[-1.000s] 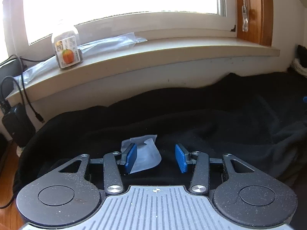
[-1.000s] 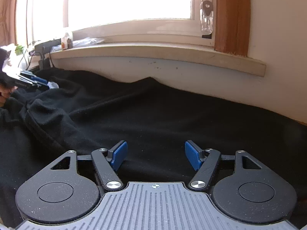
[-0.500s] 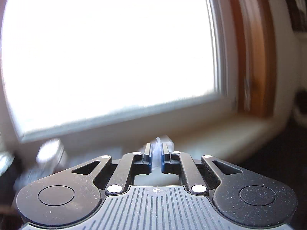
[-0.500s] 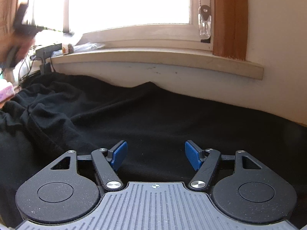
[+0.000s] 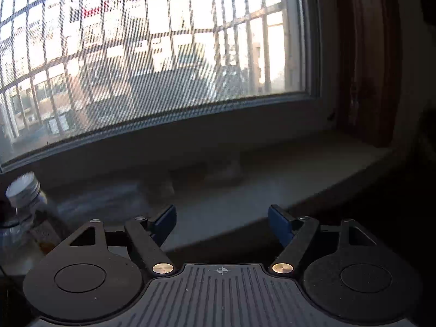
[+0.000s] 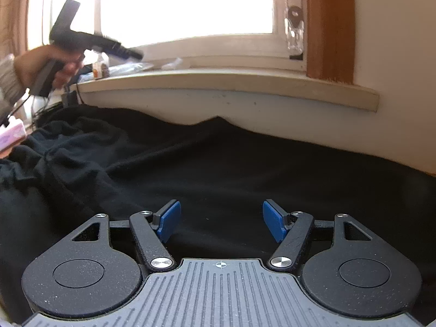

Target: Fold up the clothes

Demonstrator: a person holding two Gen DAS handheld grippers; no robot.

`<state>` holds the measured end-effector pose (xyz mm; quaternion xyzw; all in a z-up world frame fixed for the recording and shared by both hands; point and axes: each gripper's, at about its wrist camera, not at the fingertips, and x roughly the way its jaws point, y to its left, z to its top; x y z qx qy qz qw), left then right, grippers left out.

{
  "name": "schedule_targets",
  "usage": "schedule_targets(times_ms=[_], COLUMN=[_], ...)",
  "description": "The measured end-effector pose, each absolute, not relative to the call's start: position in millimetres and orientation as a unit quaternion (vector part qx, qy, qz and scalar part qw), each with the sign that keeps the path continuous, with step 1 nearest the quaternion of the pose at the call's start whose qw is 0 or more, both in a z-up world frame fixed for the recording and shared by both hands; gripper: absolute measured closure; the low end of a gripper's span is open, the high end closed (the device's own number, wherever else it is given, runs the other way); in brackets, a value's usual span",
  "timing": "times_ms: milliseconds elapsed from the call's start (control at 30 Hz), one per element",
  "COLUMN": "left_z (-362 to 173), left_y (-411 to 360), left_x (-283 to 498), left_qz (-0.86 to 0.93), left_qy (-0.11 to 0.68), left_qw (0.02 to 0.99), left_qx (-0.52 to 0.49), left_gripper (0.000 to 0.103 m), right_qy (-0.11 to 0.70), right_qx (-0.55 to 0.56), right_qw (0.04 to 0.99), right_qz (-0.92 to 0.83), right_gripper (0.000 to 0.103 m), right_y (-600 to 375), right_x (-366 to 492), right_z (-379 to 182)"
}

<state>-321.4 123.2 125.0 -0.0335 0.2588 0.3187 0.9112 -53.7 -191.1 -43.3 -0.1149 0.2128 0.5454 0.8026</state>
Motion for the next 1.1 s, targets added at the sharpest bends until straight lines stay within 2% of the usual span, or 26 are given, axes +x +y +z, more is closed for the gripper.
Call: schedule_targets(times_ms=[33, 67, 100, 167, 333, 433, 700, 900, 1033, 1067, 1100], left_z=[121, 116, 111, 103, 75, 77, 60, 55, 55, 55, 56], left_y=[117, 111, 104, 93, 83, 84, 83, 85, 90, 88, 88], left_x=[-335, -348, -362, -389, -482, -546, -658, -682, -675, -675, -674], left_qz=[0.313, 0.31, 0.308, 0.306, 0.322, 0.342, 0.382, 0.378, 0.371, 0.368, 0.367], left_qy=[0.265, 0.27, 0.276, 0.287, 0.317, 0.327, 0.314, 0.296, 0.29, 0.29, 0.288], left_qw=[0.912, 0.911, 0.91, 0.907, 0.892, 0.88, 0.864, 0.87, 0.873, 0.875, 0.876], left_qx=[-0.032, -0.031, -0.029, -0.024, -0.028, -0.037, -0.096, -0.117, -0.126, -0.125, -0.124], left_gripper=[0.024, 0.024, 0.023, 0.021, 0.02, 0.02, 0.024, 0.024, 0.024, 0.024, 0.024], right_qy=[0.21, 0.21, 0.209, 0.204, 0.182, 0.178, 0.175, 0.174, 0.202, 0.206, 0.204], right_qx=[-0.112, -0.111, -0.116, -0.128, -0.153, -0.166, -0.225, -0.237, -0.247, -0.248, -0.246], right_qw=[0.802, 0.799, 0.794, 0.781, 0.726, 0.687, 0.584, 0.569, 0.569, 0.567, 0.568], right_qz=[0.548, 0.552, 0.558, 0.576, 0.646, 0.685, 0.76, 0.768, 0.758, 0.758, 0.759], right_gripper=[0.045, 0.061, 0.073, 0.078, 0.077, 0.077, 0.077, 0.072, 0.068, 0.075, 0.103], right_y=[-191, -189, -184, -169, -116, -79, 30, 108, 138, 137, 133], right_x=[-55, -57, -62, -76, -129, -163, -264, -305, -304, -302, -300], right_z=[-43, -42, -40, -35, -15, -9, -14, -15, -28, -30, -28])
